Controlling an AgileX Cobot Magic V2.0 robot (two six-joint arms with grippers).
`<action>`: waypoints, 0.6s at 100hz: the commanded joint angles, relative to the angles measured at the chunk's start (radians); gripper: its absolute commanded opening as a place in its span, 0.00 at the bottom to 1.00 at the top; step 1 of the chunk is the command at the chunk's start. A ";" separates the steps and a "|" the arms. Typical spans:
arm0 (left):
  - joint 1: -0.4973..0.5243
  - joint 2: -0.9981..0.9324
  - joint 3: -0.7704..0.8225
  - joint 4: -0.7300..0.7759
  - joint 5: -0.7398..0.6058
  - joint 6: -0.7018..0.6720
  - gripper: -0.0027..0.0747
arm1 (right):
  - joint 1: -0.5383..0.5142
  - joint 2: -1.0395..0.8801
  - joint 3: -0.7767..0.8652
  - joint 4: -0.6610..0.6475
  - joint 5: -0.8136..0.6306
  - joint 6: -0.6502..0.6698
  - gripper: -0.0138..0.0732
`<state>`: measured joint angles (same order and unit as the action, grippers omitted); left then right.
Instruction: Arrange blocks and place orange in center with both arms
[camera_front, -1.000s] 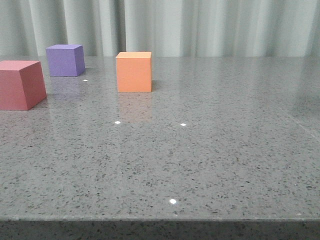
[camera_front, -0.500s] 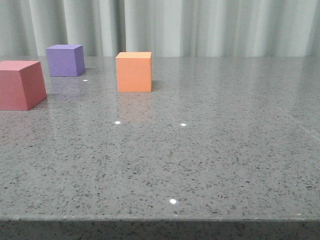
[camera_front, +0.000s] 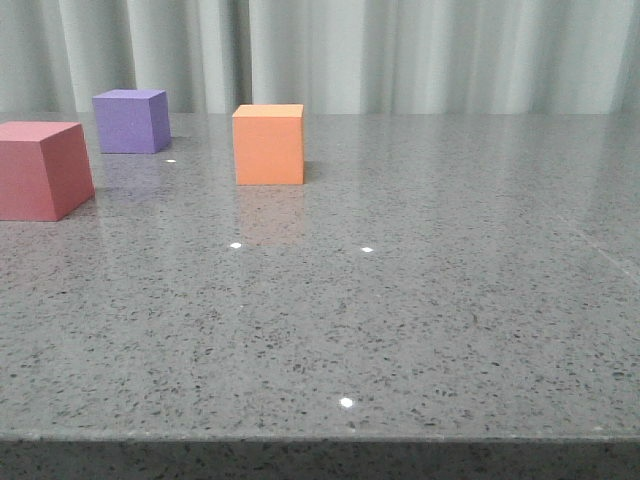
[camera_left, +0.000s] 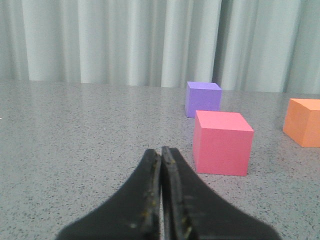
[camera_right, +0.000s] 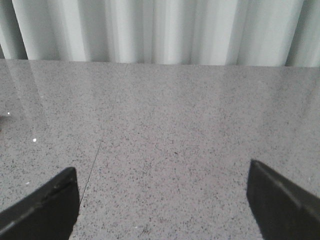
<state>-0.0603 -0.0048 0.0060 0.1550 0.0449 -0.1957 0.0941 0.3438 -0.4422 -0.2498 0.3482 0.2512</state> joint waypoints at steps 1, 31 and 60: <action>-0.002 -0.029 0.042 0.043 -0.074 -0.007 0.01 | -0.003 0.005 -0.025 -0.034 -0.104 0.002 0.92; -0.002 -0.029 0.042 0.106 -0.074 -0.007 0.01 | -0.003 0.005 -0.025 -0.058 -0.109 0.002 0.41; -0.002 -0.029 0.042 0.106 -0.074 -0.007 0.01 | -0.003 0.005 -0.025 -0.058 -0.109 0.002 0.08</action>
<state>-0.0603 -0.0048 0.0060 0.2601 0.0449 -0.1957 0.0941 0.3438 -0.4422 -0.2865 0.3200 0.2512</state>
